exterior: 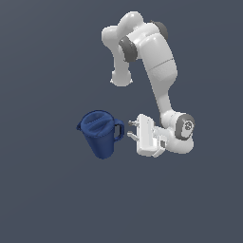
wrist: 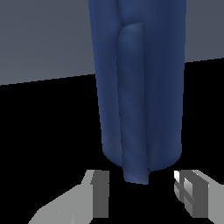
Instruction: Pick up the object and move it to a goal position.
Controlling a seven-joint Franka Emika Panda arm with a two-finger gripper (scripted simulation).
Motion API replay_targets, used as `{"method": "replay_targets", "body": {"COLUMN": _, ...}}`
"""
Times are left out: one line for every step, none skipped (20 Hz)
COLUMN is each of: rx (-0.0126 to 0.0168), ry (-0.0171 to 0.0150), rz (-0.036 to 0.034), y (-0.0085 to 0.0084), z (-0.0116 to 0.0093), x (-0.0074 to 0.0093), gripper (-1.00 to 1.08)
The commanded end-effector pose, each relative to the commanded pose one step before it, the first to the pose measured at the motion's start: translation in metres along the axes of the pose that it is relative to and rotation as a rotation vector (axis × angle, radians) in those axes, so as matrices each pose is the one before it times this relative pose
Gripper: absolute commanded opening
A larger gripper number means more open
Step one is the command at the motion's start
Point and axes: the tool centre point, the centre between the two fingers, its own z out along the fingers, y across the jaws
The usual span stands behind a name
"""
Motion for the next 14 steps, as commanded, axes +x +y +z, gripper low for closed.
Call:
{"method": "replay_targets", "body": {"rx": -0.0003, "ry": 0.00036, "rz": 0.0004, "y": -0.00003, "z": 0.0004, "x": -0.0003, "gripper": 0.28}}
{"method": "replay_targets", "body": {"rx": 0.0, "ry": 0.0, "rz": 0.0, "y": -0.00005, "z": 0.00093, "x": -0.00002, "gripper": 0.28}}
{"method": "replay_targets", "body": {"rx": 0.0, "ry": 0.0, "rz": 0.0, "y": -0.00007, "z": 0.0013, "x": -0.00002, "gripper": 0.28}}
{"method": "replay_targets", "body": {"rx": 0.00055, "ry": -0.0002, "rz": -0.00036, "y": -0.00003, "z": 0.00199, "x": 0.0002, "gripper": 0.28}}
{"method": "replay_targets", "body": {"rx": 0.0, "ry": 0.0, "rz": 0.0, "y": -0.00013, "z": 0.00205, "x": -0.00004, "gripper": 0.28}}
{"method": "replay_targets", "body": {"rx": 0.00054, "ry": -0.00014, "rz": -0.00041, "y": -0.00009, "z": 0.00276, "x": 0.00021, "gripper": 0.28}}
{"method": "replay_targets", "body": {"rx": 0.0, "ry": 0.0, "rz": 0.0, "y": -0.00021, "z": 0.00283, "x": -0.00007, "gripper": 0.28}}
{"method": "replay_targets", "body": {"rx": 0.00053, "ry": -0.0001, "rz": -0.00043, "y": -0.00016, "z": 0.00346, "x": 0.0002, "gripper": 0.28}}
{"method": "replay_targets", "body": {"rx": 0.0, "ry": 0.0, "rz": 0.0, "y": -0.00021, "z": 0.0029, "x": -0.00007, "gripper": 0.28}}
{"method": "replay_targets", "body": {"rx": 0.00054, "ry": -0.00012, "rz": -0.00041, "y": -0.00009, "z": 0.00289, "x": 0.00021, "gripper": 0.28}}
{"method": "replay_targets", "body": {"rx": 0.0, "ry": 0.0, "rz": 0.0, "y": -0.00011, "z": 0.00224, "x": -0.00004, "gripper": 0.28}}
{"method": "replay_targets", "body": {"rx": 0.00056, "ry": -0.00026, "rz": -0.00032, "y": 0.00002, "z": 0.00222, "x": 0.00019, "gripper": 0.28}}
{"method": "replay_targets", "body": {"rx": 0.0, "ry": 0.0, "rz": 0.0, "y": 0.00003, "z": 0.00158, "x": 0.00001, "gripper": 0.28}}
{"method": "replay_targets", "body": {"rx": 0.0, "ry": 0.0, "rz": 0.0, "y": 0.00012, "z": 0.00126, "x": 0.00003, "gripper": 0.28}}
